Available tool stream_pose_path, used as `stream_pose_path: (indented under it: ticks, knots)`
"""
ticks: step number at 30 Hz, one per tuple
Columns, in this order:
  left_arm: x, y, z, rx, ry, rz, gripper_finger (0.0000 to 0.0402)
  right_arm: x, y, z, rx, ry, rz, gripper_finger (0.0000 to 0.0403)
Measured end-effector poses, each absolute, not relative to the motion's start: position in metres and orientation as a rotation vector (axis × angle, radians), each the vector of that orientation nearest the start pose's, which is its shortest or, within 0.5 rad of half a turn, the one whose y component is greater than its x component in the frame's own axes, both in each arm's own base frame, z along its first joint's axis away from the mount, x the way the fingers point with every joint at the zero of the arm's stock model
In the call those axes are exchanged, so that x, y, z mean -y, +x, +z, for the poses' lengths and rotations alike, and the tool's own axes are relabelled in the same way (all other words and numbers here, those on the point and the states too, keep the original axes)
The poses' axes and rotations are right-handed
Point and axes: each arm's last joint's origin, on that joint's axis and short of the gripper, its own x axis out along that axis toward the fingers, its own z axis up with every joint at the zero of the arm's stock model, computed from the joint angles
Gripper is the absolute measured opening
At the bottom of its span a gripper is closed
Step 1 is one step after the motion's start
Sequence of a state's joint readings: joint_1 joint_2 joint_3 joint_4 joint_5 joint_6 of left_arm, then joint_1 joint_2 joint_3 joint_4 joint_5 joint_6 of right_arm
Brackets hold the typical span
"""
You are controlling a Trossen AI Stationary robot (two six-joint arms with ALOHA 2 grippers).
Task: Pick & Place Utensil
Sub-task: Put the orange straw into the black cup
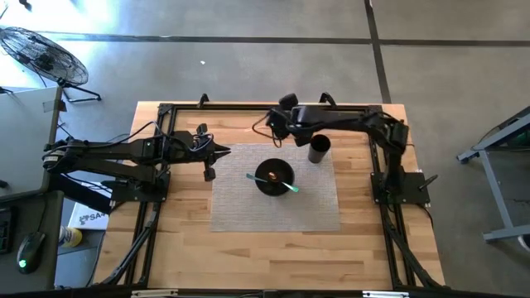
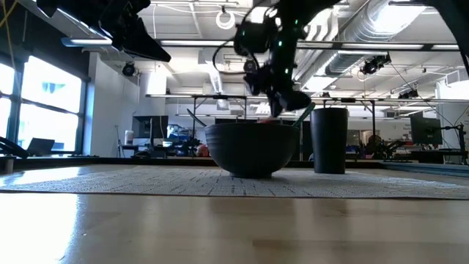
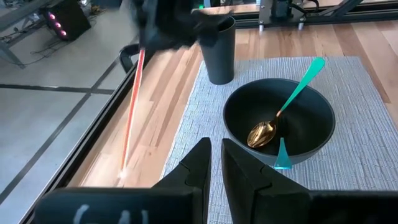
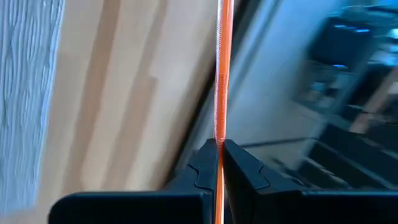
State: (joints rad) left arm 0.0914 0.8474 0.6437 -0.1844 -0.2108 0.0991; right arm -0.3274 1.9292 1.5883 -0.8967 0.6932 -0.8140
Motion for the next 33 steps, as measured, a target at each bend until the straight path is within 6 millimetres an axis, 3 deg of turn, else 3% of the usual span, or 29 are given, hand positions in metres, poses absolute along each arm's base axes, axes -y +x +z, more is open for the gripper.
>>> stream_pose_path:
  ticks: [6, 11, 19, 27, 33]
  knots:
    - [-0.023, 0.185, 0.274, -0.403, 0.120, 0.279, 0.0035, 0.098, 0.354, 0.280, -1.609, -1.138, -0.342, 0.0012]
    - [-0.023, 0.185, 0.274, -0.403, 0.120, 0.279, 0.0035, 0.076, 0.336, 0.307, -1.633, -1.281, -0.351, 0.0012]
    - [-0.023, 0.185, 0.274, -0.403, 0.120, 0.279, 0.0035, 0.060, 0.298, 0.337, -1.696, -1.360, -0.322, 0.0012]
    - [-0.023, 0.185, 0.274, -0.403, 0.120, 0.279, 0.0035, 0.050, 0.256, 0.356, -1.788, -1.326, -0.297, 0.0012]
    - [-0.023, 0.185, 0.274, -0.403, 0.120, 0.279, 0.0035, 0.042, 0.228, 0.368, -1.717, -1.299, -0.319, 0.0012]
